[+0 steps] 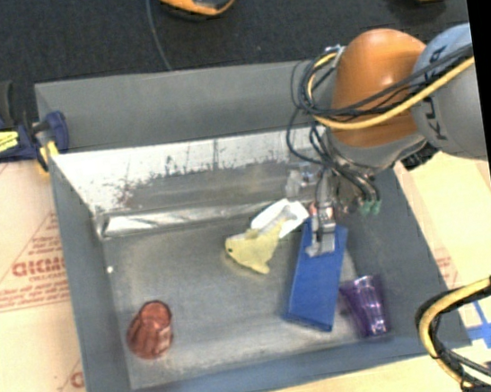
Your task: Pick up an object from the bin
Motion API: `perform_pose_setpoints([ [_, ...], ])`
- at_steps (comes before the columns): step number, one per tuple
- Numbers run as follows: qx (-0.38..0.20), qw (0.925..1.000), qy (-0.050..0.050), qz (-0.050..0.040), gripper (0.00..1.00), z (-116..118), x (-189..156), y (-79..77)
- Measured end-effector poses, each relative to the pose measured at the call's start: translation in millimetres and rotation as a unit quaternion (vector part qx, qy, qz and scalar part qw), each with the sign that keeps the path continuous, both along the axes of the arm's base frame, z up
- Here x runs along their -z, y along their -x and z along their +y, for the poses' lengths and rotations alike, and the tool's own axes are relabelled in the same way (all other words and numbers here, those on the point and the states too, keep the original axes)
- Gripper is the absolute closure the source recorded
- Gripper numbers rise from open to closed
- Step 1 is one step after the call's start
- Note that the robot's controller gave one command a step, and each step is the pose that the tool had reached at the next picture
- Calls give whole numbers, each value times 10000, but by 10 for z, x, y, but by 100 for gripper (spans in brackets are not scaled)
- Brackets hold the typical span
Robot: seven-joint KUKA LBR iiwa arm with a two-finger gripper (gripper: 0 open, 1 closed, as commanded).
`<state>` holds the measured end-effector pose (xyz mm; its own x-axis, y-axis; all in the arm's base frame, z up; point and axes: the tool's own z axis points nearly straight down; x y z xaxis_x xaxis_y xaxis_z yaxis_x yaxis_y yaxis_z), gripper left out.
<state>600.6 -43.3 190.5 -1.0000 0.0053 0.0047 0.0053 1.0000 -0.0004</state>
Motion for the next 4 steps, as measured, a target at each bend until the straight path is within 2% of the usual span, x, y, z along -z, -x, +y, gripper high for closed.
perform_pose_setpoints([
  [1, -3, 10000, 3, -33, 0, 0, -46, -8],
  [2, 9, 10000, 3, -73, 0, 140, 460, 57],
  [3, -136, 9999, 11, -70, 0, 337, 995, 188],
  [4, -248, 9997, 7, -92, 0, 459, 1188, 32],
])
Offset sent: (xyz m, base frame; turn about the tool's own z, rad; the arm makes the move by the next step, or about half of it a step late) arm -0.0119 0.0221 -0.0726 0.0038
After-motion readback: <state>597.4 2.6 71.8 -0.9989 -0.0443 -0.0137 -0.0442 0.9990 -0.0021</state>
